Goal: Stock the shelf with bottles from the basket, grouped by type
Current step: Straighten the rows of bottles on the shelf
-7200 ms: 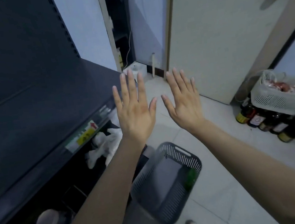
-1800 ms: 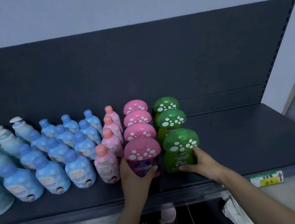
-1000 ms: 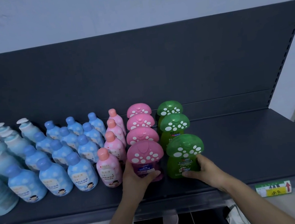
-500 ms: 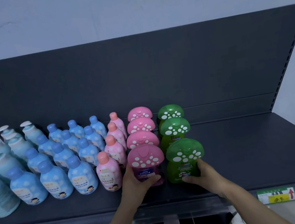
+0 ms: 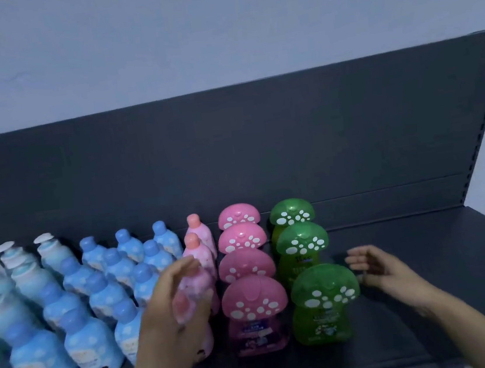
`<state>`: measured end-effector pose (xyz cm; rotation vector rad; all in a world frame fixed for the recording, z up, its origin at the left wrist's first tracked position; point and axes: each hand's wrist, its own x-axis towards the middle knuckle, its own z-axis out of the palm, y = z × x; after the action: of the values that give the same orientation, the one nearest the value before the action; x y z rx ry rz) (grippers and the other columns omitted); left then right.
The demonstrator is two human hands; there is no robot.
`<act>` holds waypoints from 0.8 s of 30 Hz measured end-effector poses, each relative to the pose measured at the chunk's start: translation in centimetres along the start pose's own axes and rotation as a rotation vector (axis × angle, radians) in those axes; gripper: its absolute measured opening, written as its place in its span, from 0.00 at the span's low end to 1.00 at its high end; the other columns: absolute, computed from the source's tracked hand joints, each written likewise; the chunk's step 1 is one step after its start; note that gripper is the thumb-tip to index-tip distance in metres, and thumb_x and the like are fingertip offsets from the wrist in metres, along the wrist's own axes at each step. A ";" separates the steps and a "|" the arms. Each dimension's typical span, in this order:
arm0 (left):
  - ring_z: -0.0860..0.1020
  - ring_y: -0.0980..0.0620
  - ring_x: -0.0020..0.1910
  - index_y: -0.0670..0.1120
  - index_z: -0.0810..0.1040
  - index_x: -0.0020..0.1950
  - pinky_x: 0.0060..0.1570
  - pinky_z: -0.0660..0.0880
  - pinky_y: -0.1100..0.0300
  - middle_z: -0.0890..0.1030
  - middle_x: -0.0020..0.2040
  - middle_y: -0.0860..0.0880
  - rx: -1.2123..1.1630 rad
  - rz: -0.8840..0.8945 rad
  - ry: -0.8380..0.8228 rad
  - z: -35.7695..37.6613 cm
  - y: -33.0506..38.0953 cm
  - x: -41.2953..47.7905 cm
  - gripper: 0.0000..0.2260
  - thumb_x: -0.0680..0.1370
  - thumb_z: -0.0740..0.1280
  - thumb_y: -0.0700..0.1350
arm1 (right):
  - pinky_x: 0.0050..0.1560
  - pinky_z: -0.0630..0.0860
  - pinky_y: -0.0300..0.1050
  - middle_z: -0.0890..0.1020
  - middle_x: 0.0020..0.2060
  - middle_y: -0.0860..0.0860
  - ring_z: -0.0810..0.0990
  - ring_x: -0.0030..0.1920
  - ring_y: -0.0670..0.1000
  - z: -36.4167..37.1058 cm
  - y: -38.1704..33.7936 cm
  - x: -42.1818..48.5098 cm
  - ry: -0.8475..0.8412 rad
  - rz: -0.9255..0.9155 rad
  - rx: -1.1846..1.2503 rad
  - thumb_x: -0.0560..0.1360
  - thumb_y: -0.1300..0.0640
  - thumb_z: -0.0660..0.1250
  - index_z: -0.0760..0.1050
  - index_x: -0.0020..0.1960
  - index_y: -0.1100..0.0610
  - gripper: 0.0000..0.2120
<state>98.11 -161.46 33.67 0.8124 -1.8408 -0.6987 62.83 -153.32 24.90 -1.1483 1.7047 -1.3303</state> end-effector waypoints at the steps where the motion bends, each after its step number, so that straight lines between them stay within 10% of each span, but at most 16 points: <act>1: 0.75 0.67 0.57 0.59 0.72 0.58 0.51 0.69 0.77 0.79 0.56 0.61 0.008 0.012 -0.057 -0.5 -0.5 2.8 0.17 0.70 0.68 0.49 | 0.46 0.76 0.29 0.77 0.53 0.59 0.77 0.52 0.54 0.1 -0.8 1.5 0.035 -0.005 0.005 0.71 0.79 0.61 0.70 0.55 0.62 0.18; 5: 0.75 0.55 0.58 0.44 0.71 0.64 0.54 0.67 0.69 0.77 0.60 0.49 0.299 0.019 -0.338 1.3 -4.3 13.9 0.24 0.71 0.73 0.44 | 0.43 0.77 0.29 0.76 0.51 0.57 0.75 0.50 0.53 1.7 -2.9 6.7 0.079 0.019 0.009 0.71 0.77 0.63 0.67 0.57 0.62 0.18; 12: 0.74 0.48 0.60 0.45 0.66 0.68 0.58 0.69 0.60 0.74 0.63 0.46 0.551 0.061 -0.793 8.1 -9.5 22.0 0.29 0.70 0.73 0.45 | 0.40 0.77 0.32 0.77 0.54 0.51 0.79 0.48 0.45 4.0 -3.8 11.0 -0.068 0.126 -0.041 0.77 0.70 0.59 0.66 0.60 0.52 0.17; 19: 0.78 0.50 0.52 0.45 0.74 0.58 0.51 0.73 0.60 0.79 0.55 0.48 0.516 0.121 -0.786 10.3 -11.5 22.9 0.20 0.69 0.74 0.46 | 0.26 0.77 0.37 0.82 0.26 0.53 0.81 0.25 0.49 5.2 -3.2 13.7 -0.083 0.385 0.426 0.81 0.61 0.53 0.73 0.43 0.62 0.13; 24: 0.77 0.51 0.52 0.45 0.74 0.59 0.51 0.73 0.61 0.79 0.54 0.49 0.469 0.133 -0.783 10.2 -11.8 23.0 0.22 0.68 0.75 0.45 | 0.25 0.76 0.37 0.81 0.24 0.52 0.81 0.25 0.48 5.6 -2.8 14.1 -0.086 0.357 0.497 0.80 0.64 0.52 0.72 0.42 0.63 0.13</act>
<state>84.29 -185.58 33.51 0.7475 -2.8124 -0.5373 63.17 -168.65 26.27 -0.5777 1.3310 -1.3463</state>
